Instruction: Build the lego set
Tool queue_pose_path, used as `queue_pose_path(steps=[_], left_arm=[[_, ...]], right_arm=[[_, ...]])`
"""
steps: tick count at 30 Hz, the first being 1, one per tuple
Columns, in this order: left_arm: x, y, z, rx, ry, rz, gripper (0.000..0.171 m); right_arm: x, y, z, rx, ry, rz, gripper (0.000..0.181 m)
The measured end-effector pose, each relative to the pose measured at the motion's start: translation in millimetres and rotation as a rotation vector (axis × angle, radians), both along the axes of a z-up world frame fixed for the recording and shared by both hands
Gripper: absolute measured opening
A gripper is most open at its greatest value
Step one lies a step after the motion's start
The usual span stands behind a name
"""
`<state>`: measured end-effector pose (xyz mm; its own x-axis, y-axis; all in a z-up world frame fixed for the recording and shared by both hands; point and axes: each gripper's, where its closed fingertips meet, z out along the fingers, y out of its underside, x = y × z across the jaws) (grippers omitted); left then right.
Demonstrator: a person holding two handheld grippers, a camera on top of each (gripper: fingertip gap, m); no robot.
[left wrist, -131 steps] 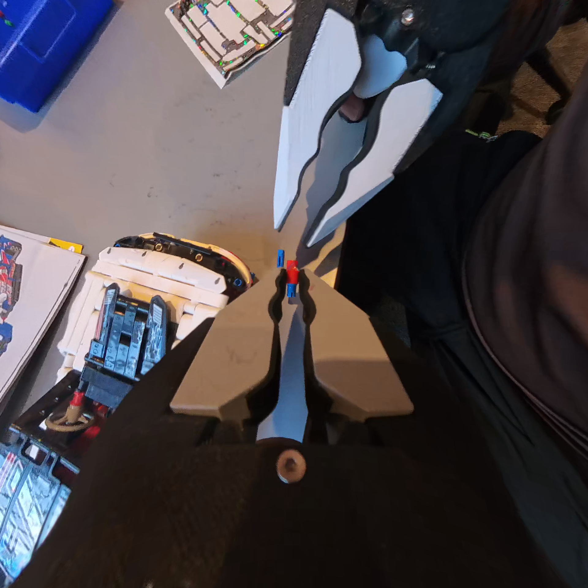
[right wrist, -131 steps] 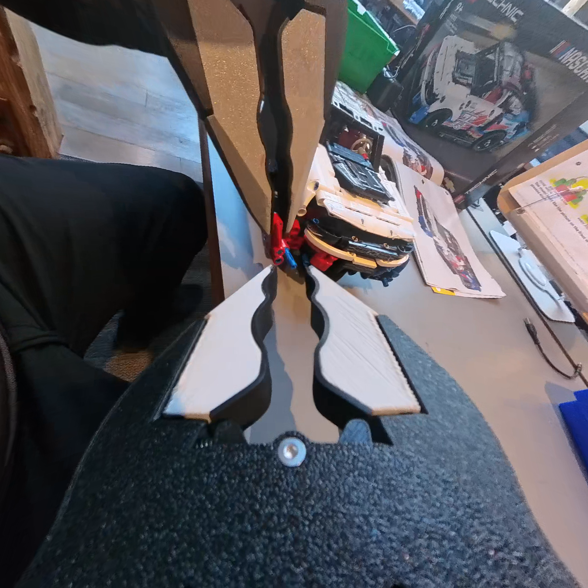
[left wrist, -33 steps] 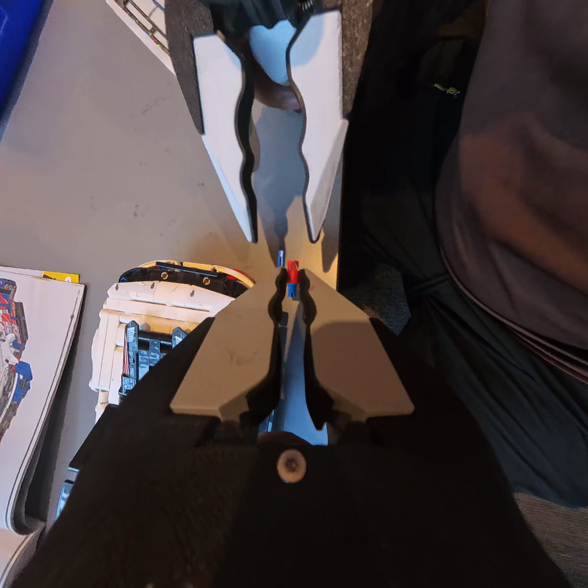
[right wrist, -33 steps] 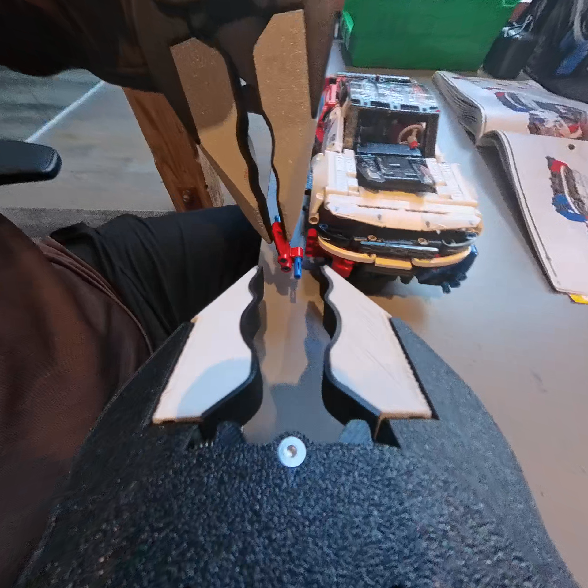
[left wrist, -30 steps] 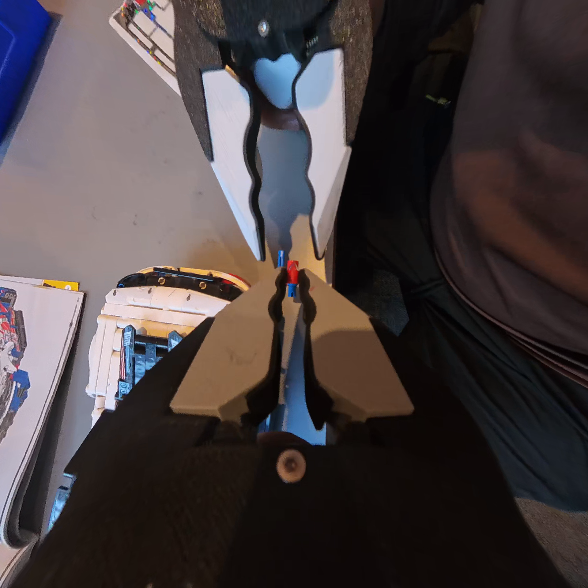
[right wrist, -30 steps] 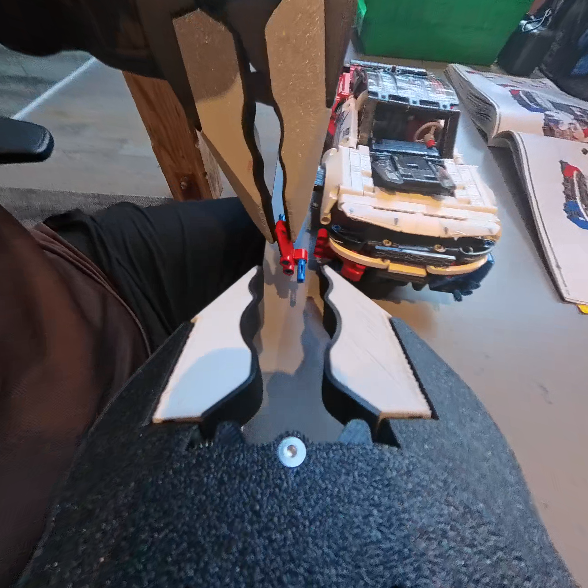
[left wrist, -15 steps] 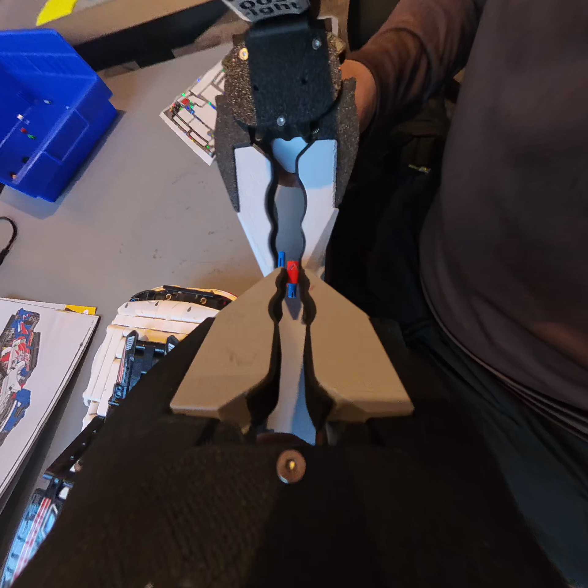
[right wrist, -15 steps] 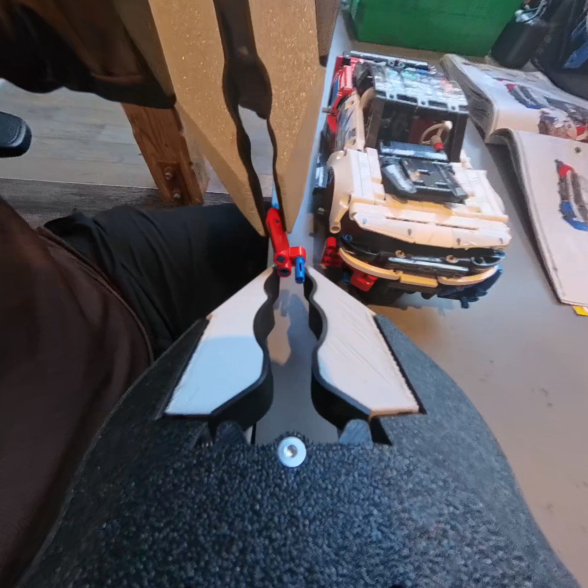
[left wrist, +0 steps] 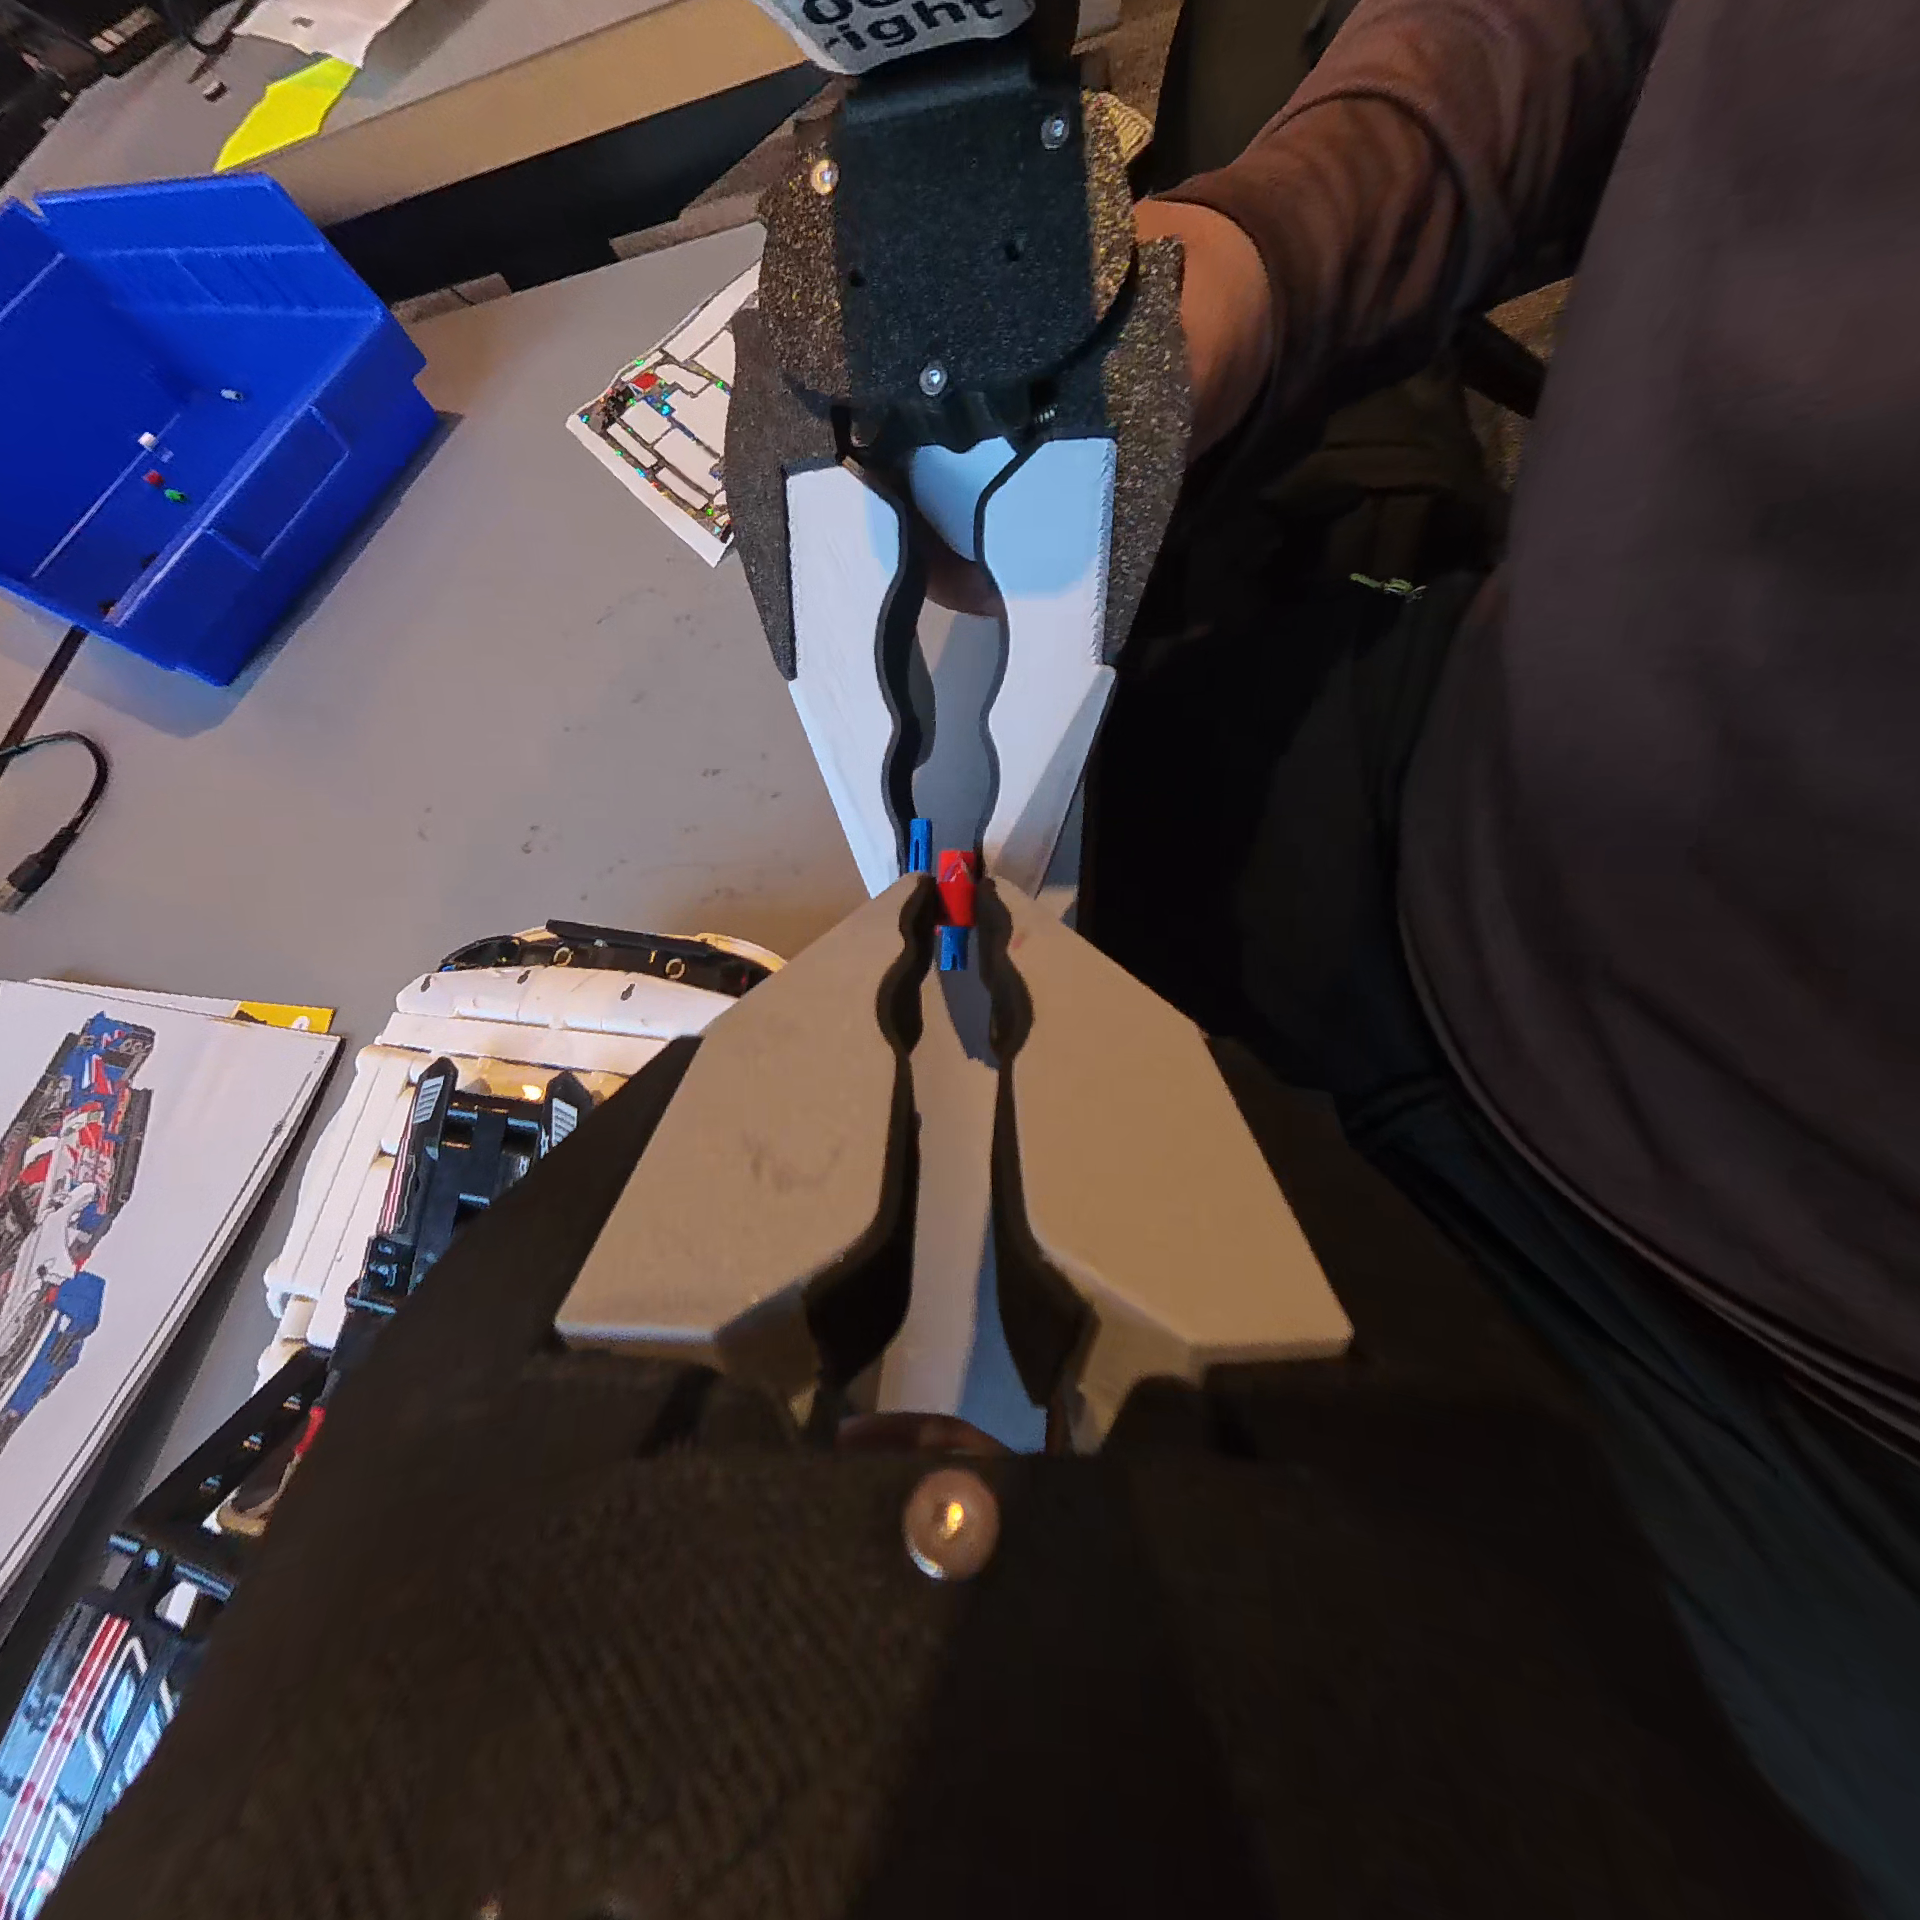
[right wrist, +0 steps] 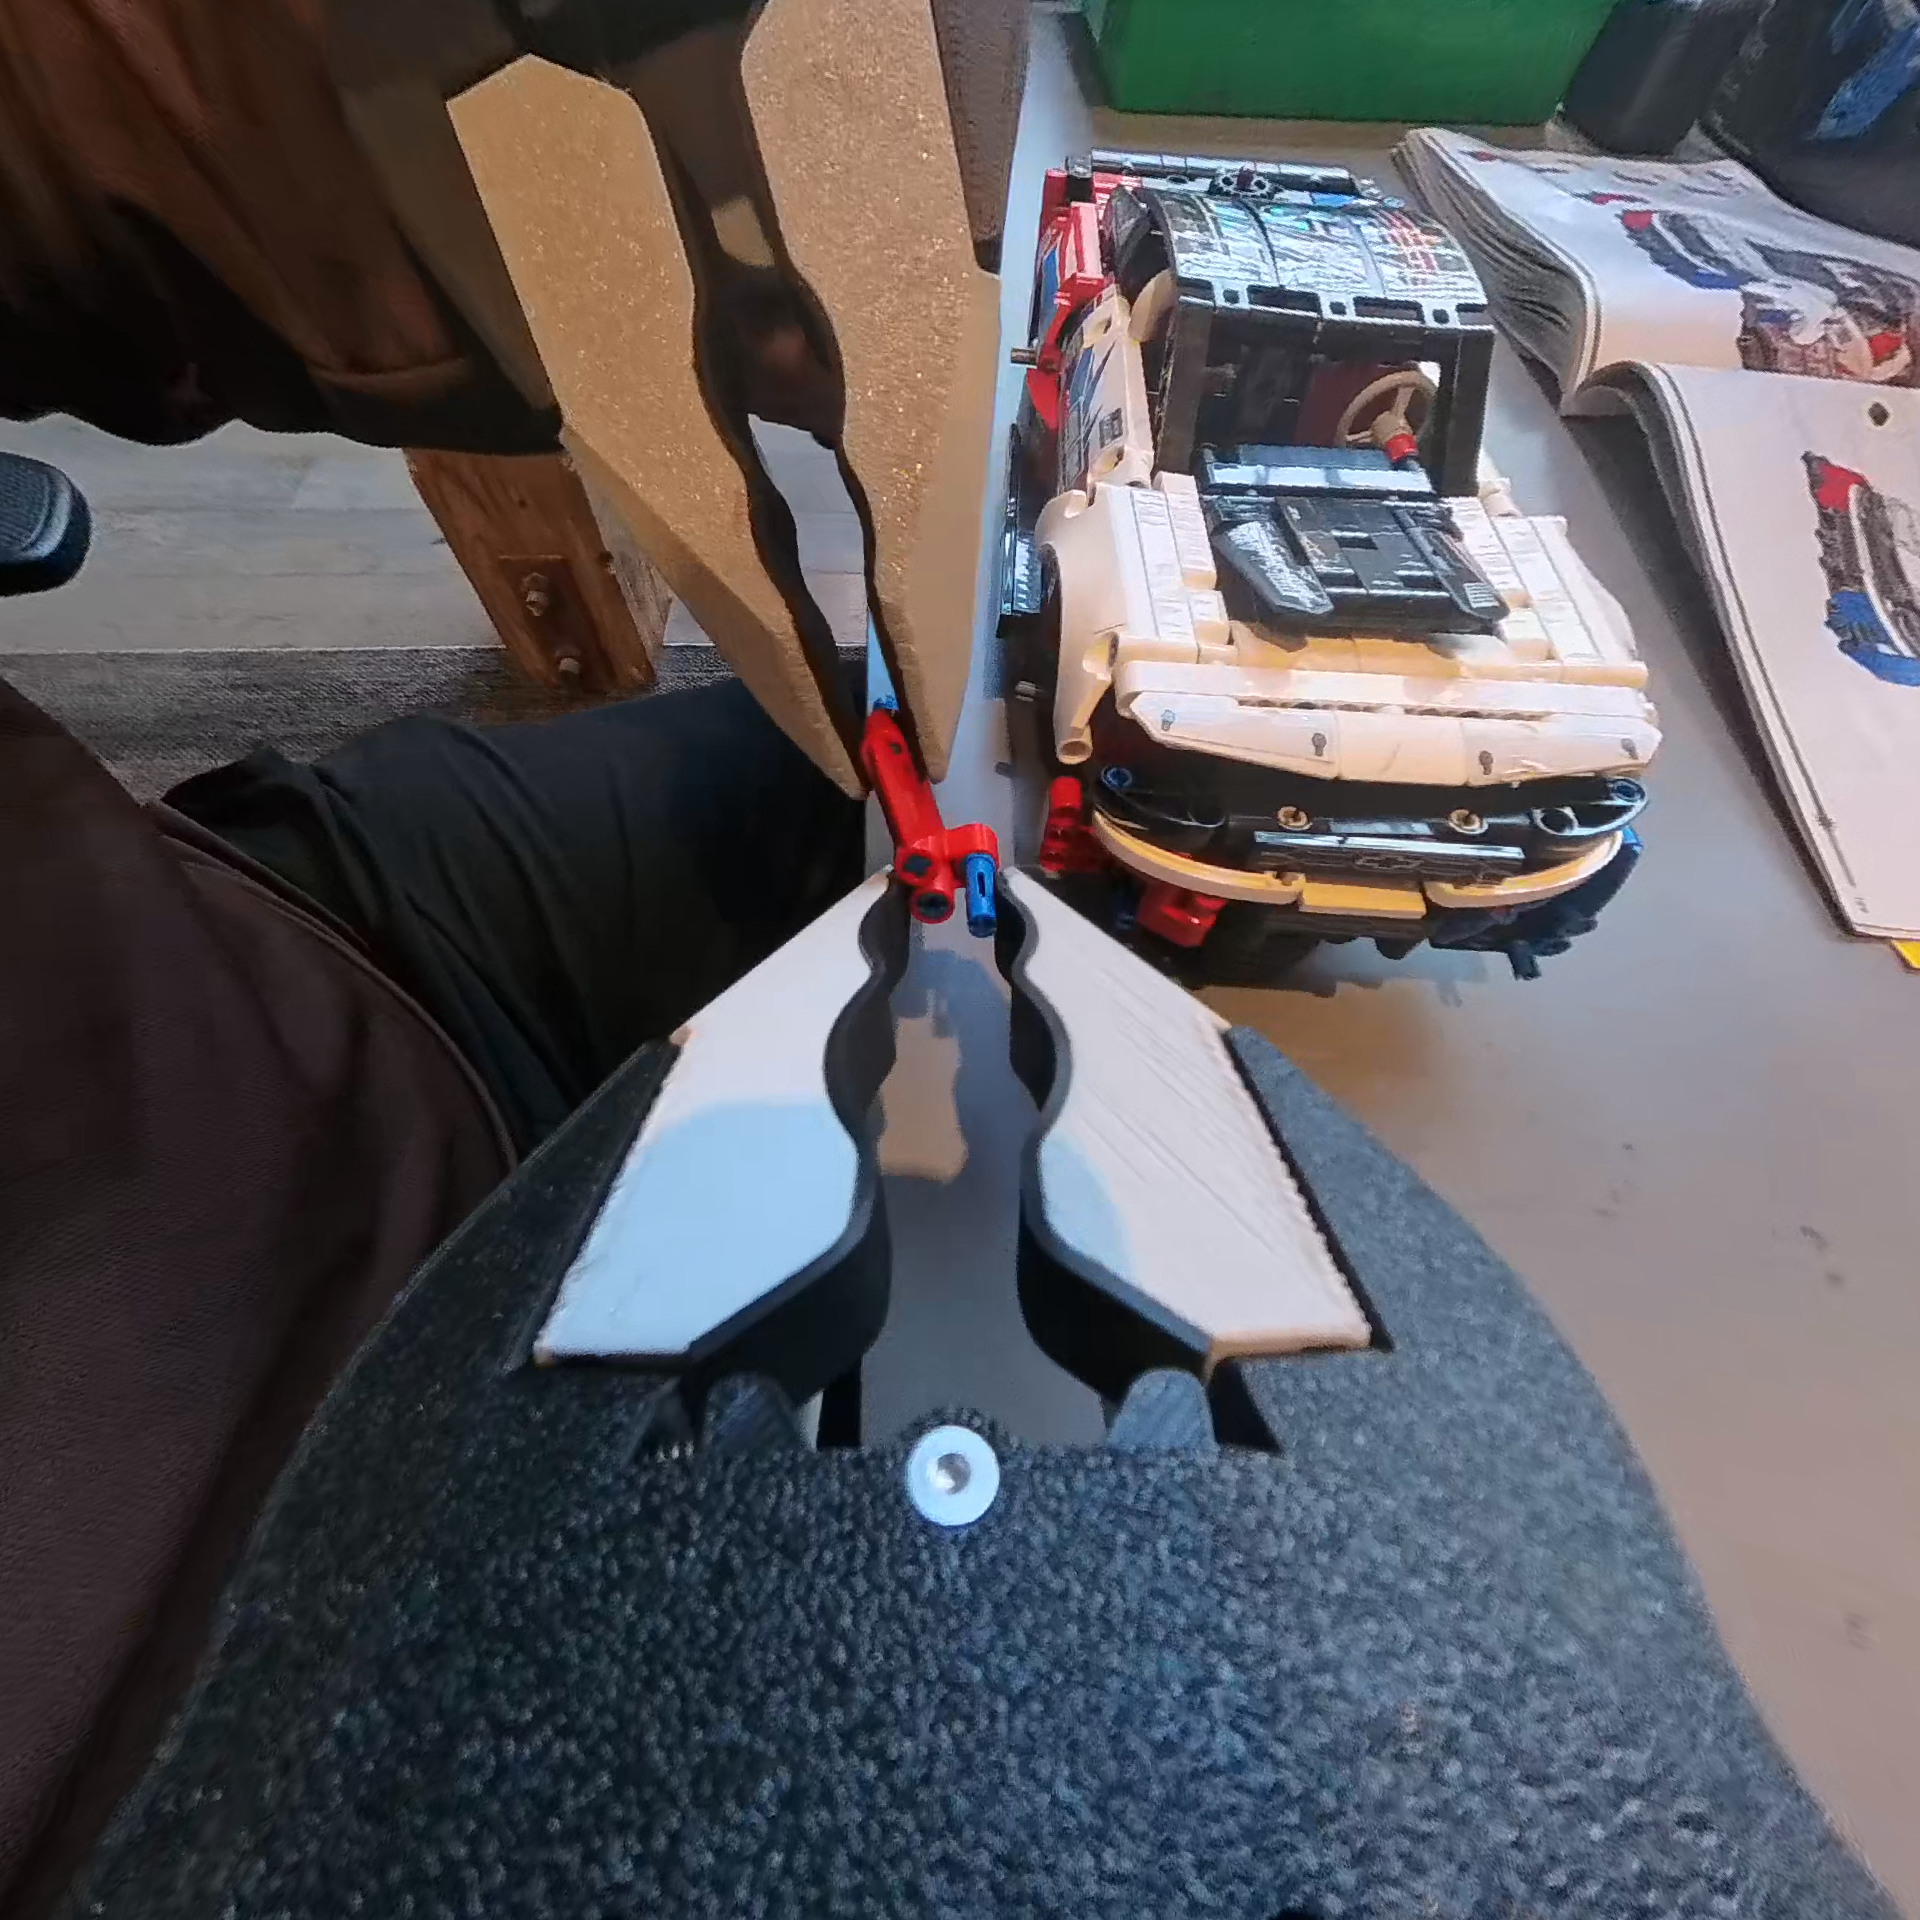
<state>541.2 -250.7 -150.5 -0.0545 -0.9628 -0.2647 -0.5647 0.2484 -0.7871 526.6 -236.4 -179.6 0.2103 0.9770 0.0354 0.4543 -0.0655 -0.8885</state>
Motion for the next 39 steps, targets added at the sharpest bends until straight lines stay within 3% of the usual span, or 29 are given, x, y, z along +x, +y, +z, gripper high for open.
queue_pose_path(steps=[7, 18, 22, 31, 39], left_arm=[[-1, 3, -3, -0.029, 0.004, 0.047, 0.005], [-4, 4, -5, -0.008, 0.030, 0.011, 0.005], [-5, 5, -9, -0.007, 0.057, 0.013, 0.005], [-4, 5, -16, -0.019, 0.132, -0.008, 0.005], [-5, 18, -26, -0.043, 0.191, 0.165, 0.006]], right_arm=[[0, 3, -1, 0.040, 0.002, -0.019, 0.015], [3, 3, 2, 0.063, 0.010, -0.028, 0.018], [6, 6, 10, 0.153, -0.004, -0.056, 0.023], [1, -2, 3, 0.181, -0.066, -0.010, 0.006], [1, 9, -9, 0.126, -0.078, -0.056, 0.007]])
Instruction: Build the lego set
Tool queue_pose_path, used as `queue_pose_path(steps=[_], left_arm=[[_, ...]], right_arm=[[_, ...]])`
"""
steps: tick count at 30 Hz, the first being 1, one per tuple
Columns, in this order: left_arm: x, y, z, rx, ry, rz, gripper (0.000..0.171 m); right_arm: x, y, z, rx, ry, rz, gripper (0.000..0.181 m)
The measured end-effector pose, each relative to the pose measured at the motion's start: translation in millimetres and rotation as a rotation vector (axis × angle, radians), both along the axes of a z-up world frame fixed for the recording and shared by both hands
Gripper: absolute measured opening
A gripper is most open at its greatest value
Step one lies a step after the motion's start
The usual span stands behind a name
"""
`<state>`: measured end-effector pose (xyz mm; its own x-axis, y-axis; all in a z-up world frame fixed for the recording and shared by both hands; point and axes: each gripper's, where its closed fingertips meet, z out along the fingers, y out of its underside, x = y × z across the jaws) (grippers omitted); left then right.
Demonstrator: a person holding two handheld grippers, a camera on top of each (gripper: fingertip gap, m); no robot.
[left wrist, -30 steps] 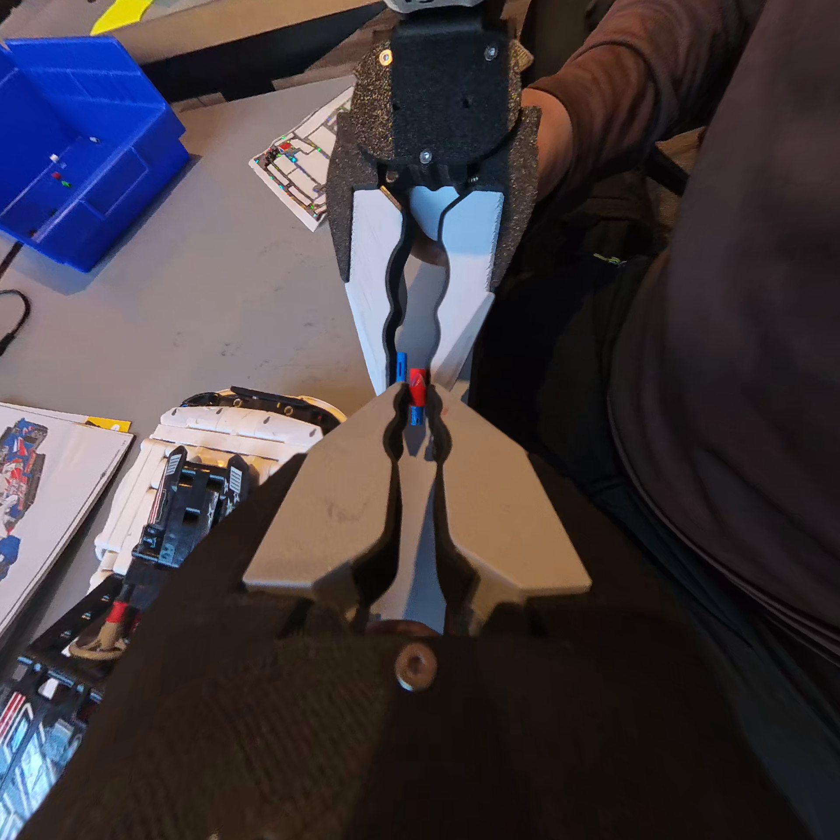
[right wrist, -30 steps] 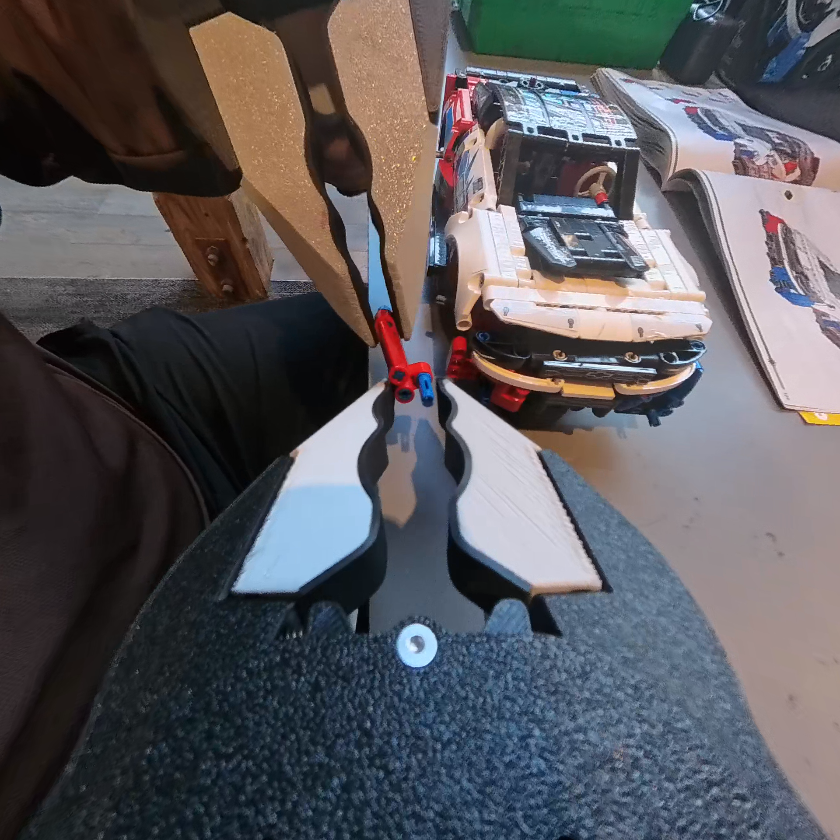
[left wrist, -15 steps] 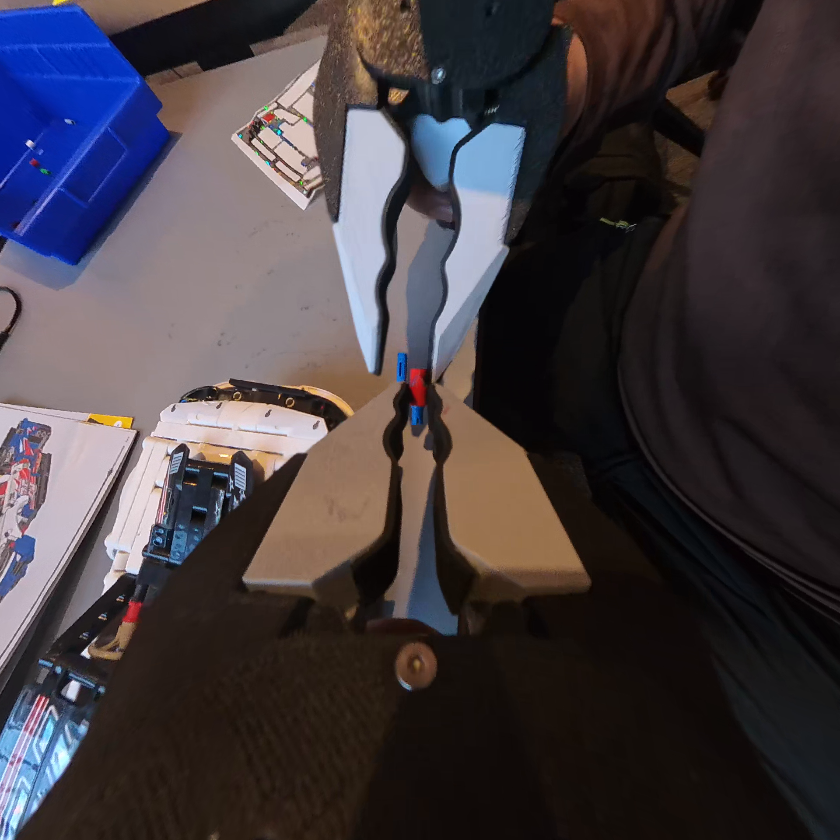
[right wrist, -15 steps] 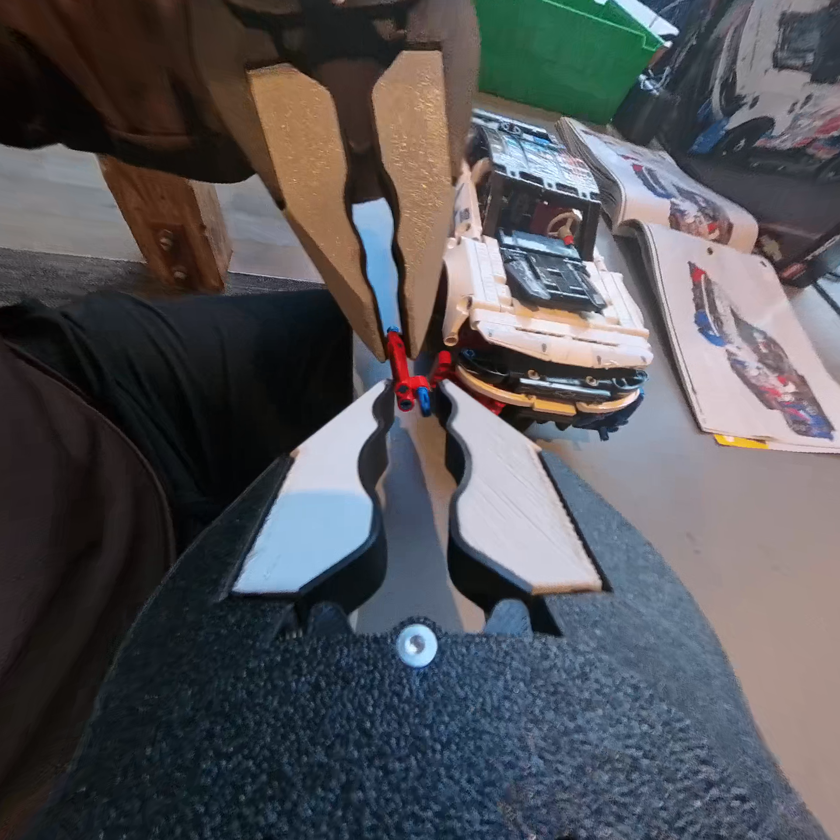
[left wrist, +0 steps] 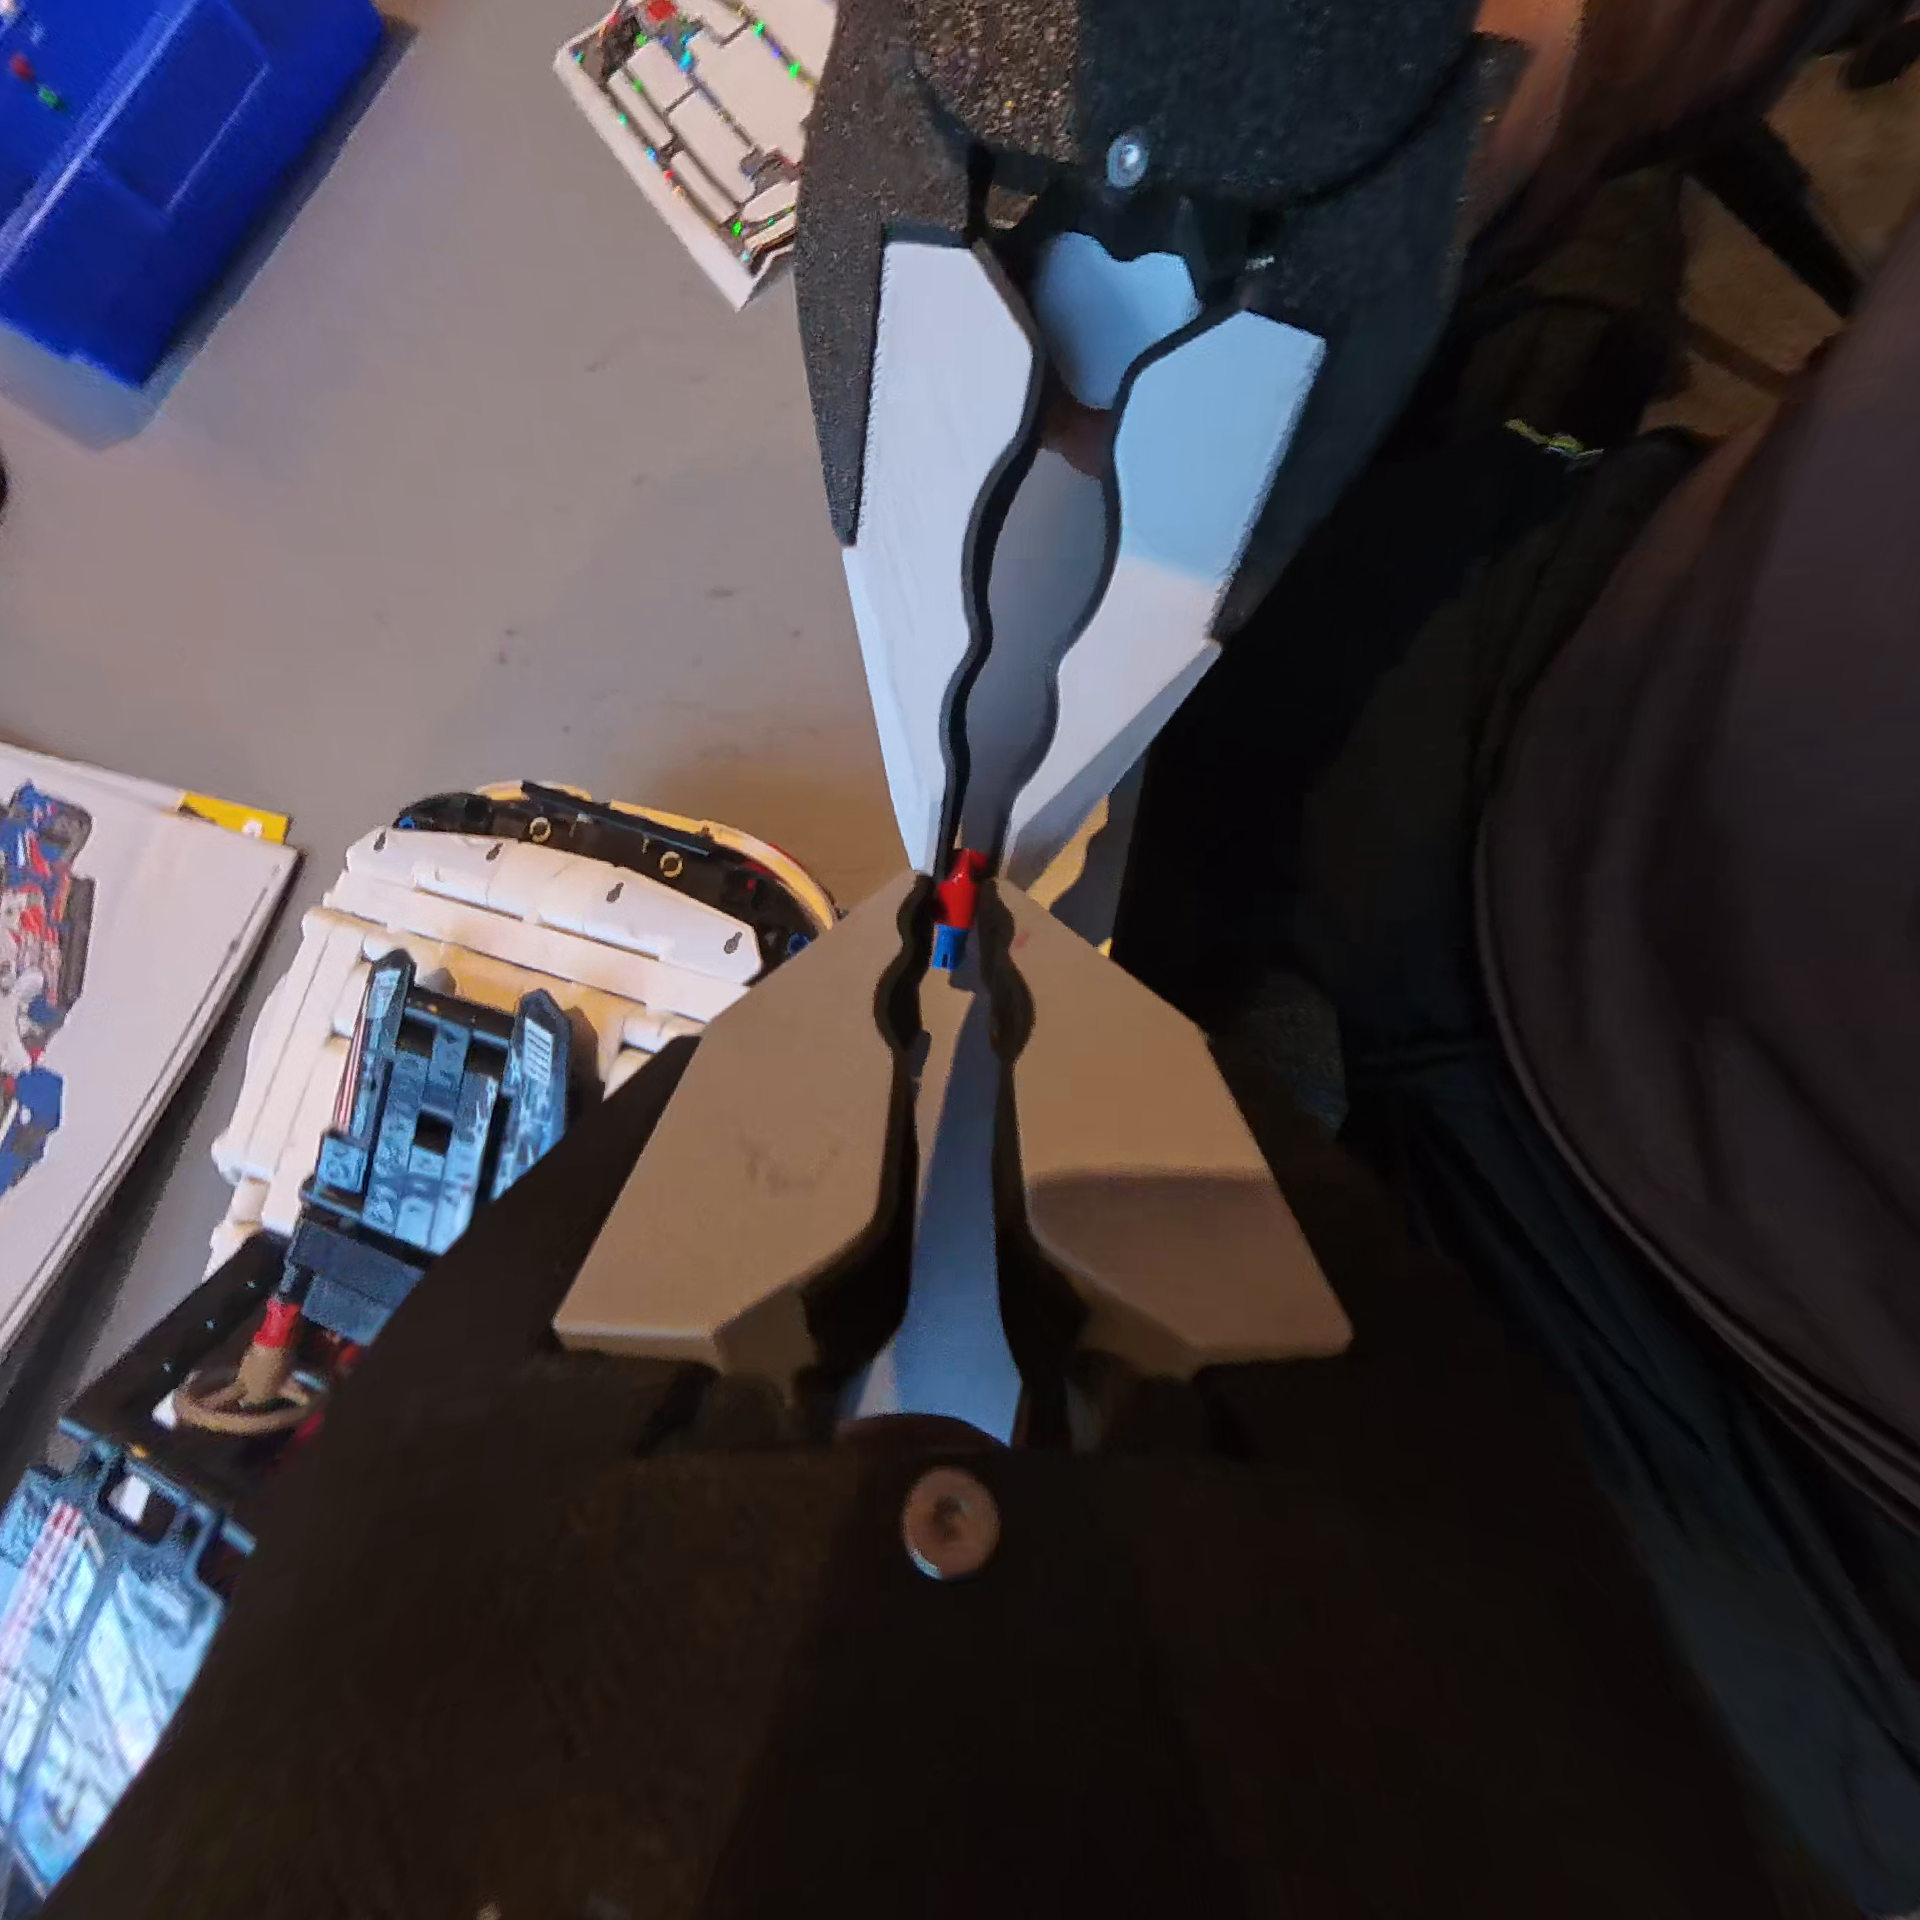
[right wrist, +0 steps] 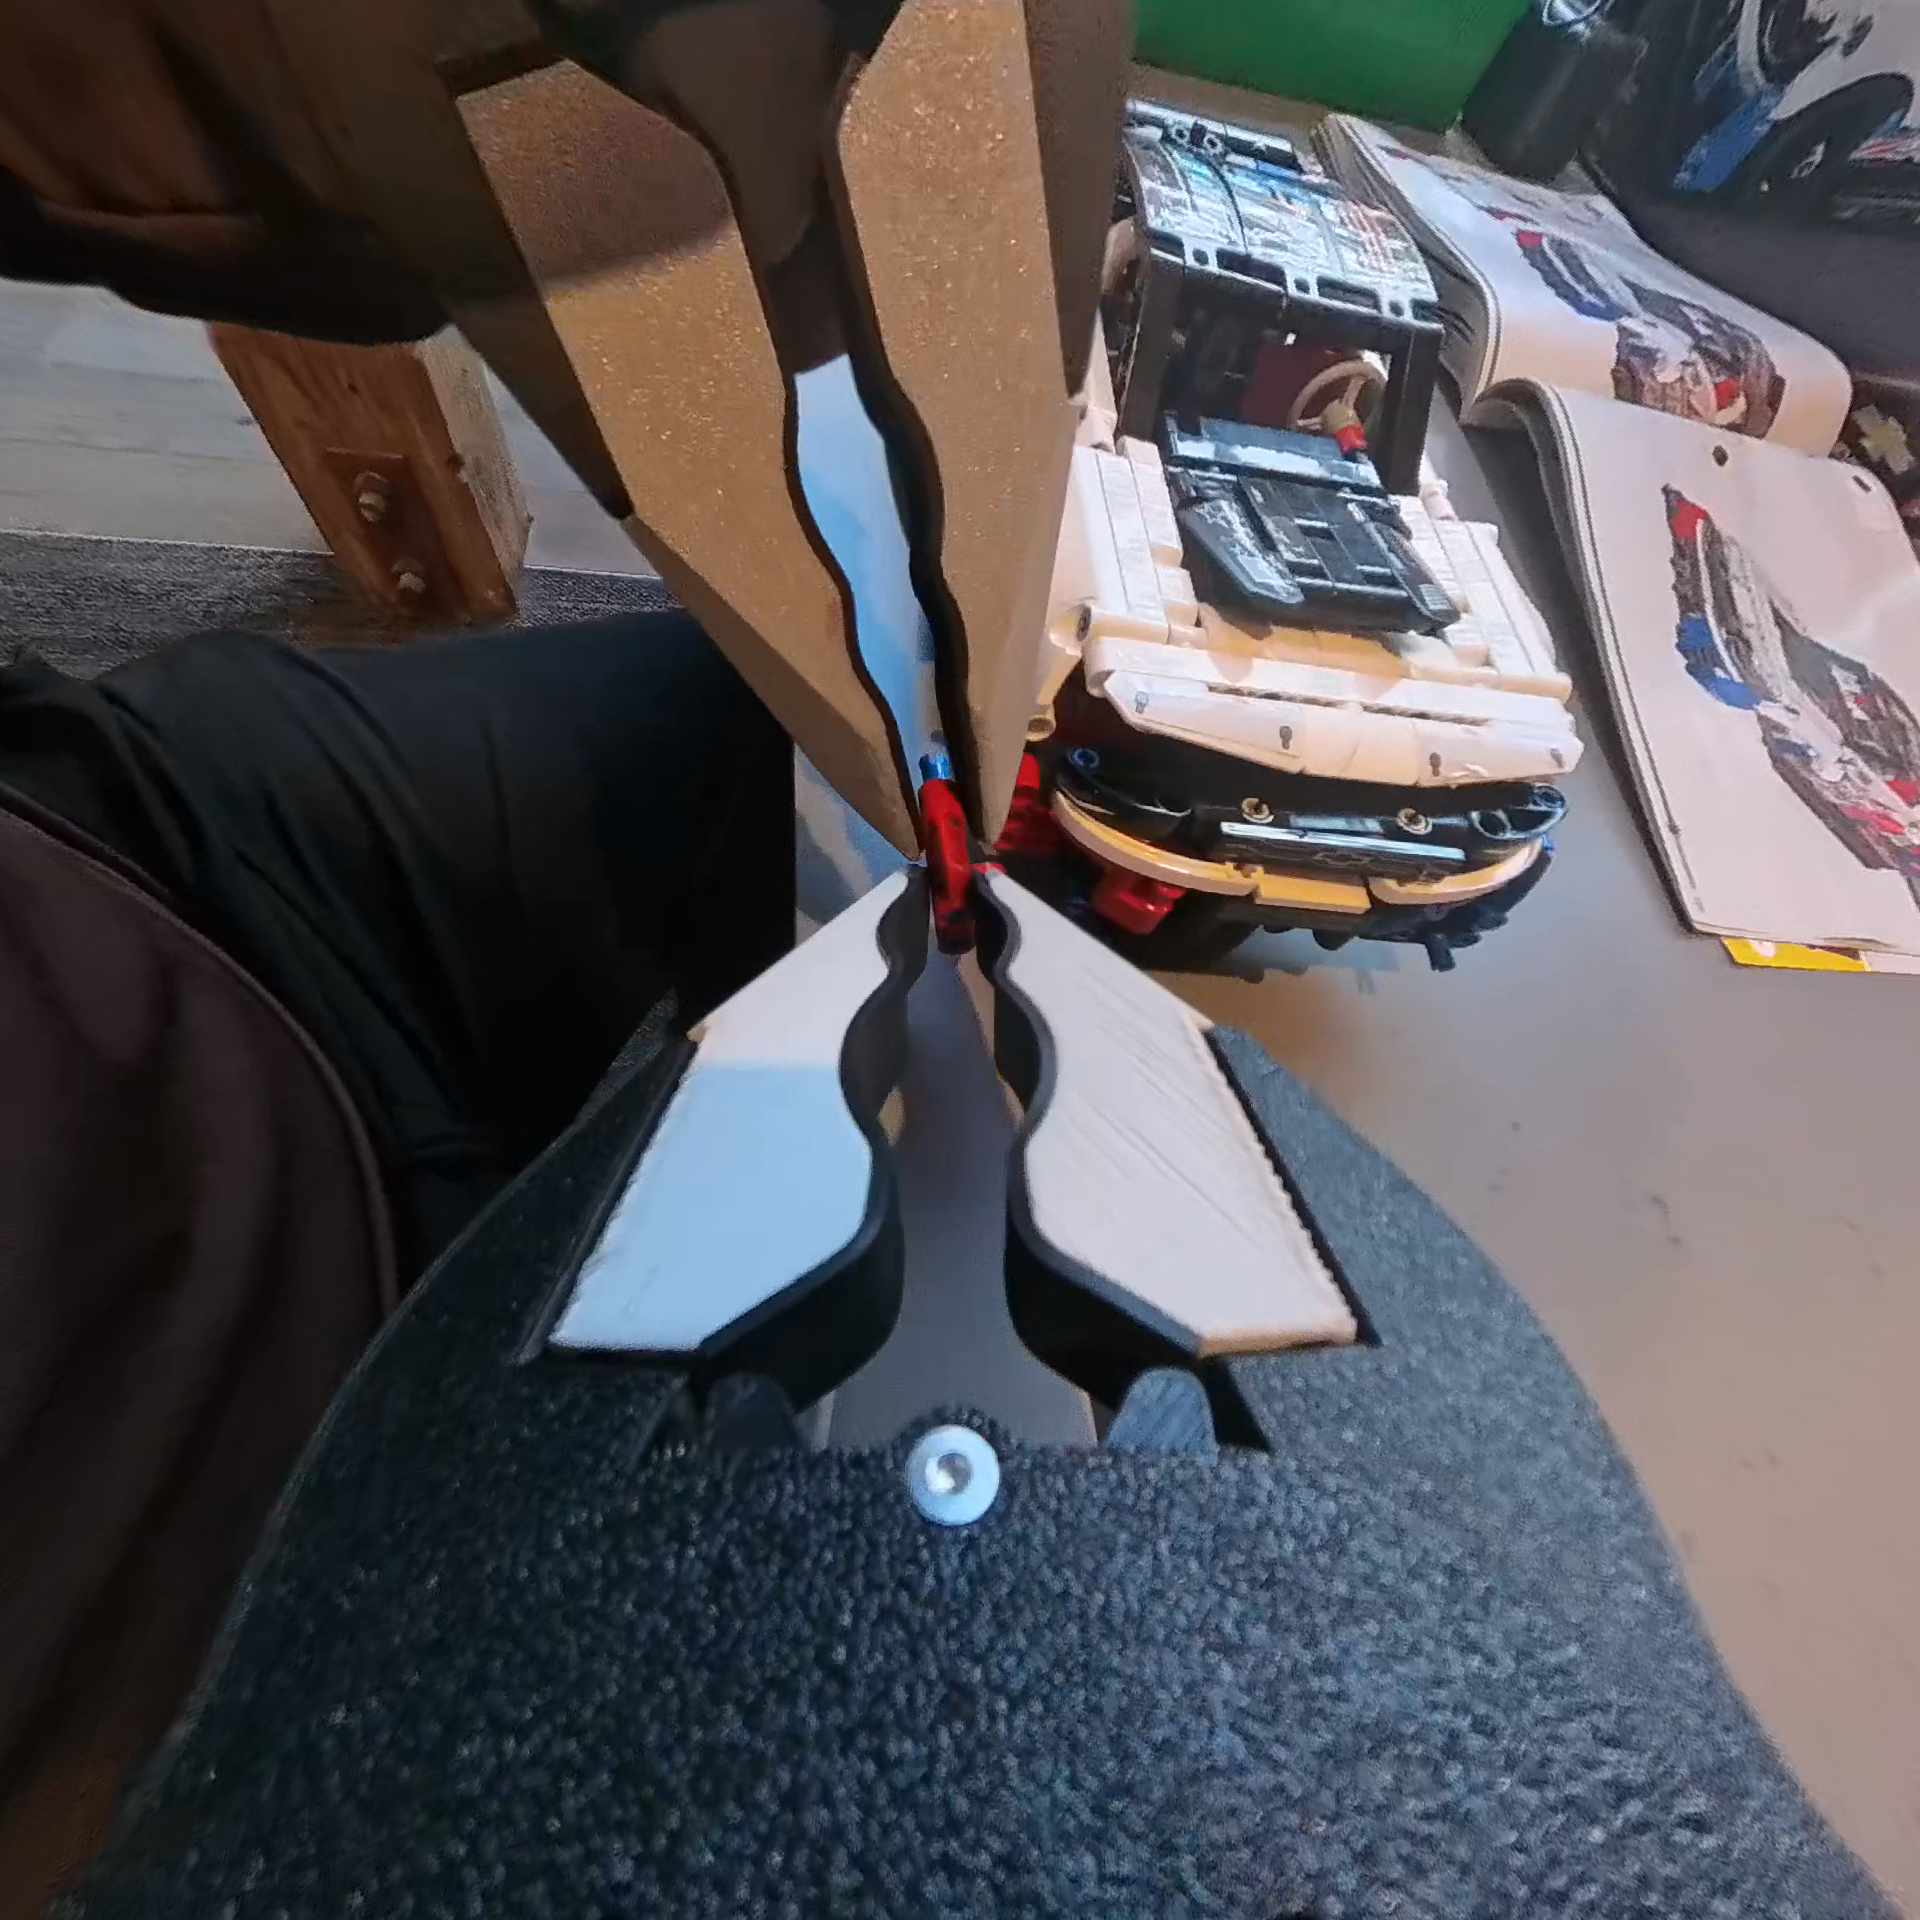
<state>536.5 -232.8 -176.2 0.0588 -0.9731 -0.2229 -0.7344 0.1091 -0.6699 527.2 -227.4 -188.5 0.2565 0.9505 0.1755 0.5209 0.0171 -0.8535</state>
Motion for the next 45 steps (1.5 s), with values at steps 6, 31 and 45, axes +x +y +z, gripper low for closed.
queue_pose_path(steps=[6, 31, 45], left_arm=[[4, 4, 4, -0.022, -0.068, 0.161, 0.005], [-13, 20, -16, -0.216, -0.522, 0.619, 0.023], [-9, 15, -27, -0.201, -0.501, 0.595, 0.025]], right_arm=[[1, 1, -1, -0.075, 0.039, 0.002, 0.006], [-4, 14, -5, -0.255, 0.074, -0.092, 0.006], [-4, 18, 0, -0.235, 0.099, -0.093, 0.006]])
